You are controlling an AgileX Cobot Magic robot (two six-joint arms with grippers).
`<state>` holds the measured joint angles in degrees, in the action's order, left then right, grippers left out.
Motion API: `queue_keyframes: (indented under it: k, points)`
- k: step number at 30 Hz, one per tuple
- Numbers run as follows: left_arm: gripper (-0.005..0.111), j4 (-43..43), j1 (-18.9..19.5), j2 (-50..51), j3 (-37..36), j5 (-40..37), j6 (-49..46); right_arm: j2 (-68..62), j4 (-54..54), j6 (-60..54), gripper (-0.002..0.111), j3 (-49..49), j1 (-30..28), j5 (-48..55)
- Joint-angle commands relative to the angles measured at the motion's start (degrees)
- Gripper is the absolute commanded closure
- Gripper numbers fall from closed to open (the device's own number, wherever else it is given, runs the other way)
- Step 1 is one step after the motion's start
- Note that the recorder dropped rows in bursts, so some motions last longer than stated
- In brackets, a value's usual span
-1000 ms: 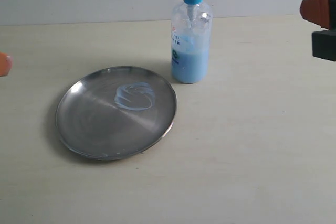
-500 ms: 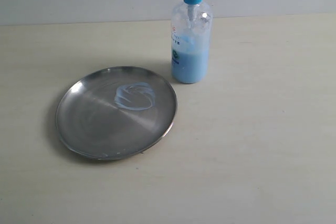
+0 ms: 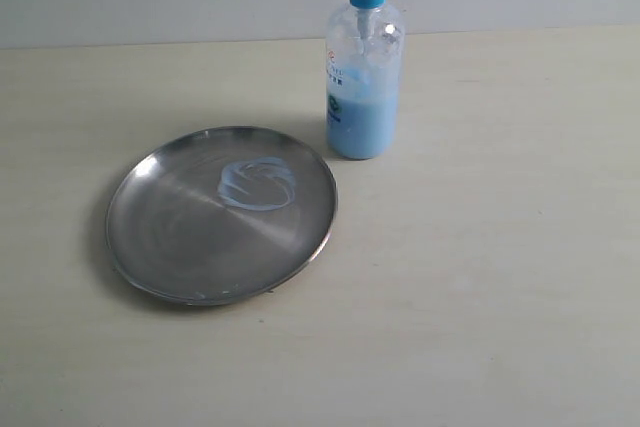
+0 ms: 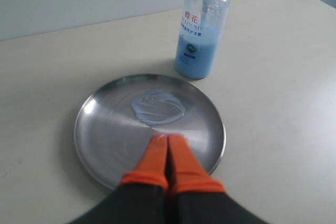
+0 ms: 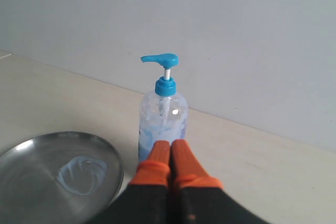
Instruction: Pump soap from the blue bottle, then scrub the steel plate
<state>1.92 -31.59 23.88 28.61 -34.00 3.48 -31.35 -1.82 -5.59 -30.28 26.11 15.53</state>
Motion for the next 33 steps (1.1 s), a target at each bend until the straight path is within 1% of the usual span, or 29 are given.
queue_keyframes:
  k: [1, 28, 33]
  points:
    - [0.107, -0.3, 0.0, -0.5, -0.3, 0.9, -0.1, 0.2, 0.4, -0.4, 0.108, 0.2, -0.1, -0.7]
    - [0.107, -0.4, 0.0, -0.8, -0.4, 0.1, -0.1, 0.2, 0.3, -0.3, 0.108, 0.2, -0.1, -0.7]
    - [0.107, -0.4, 2.1, -3.6, -0.4, 0.2, -0.1, 0.2, 0.3, -0.3, 0.108, 0.2, -0.1, -0.7]
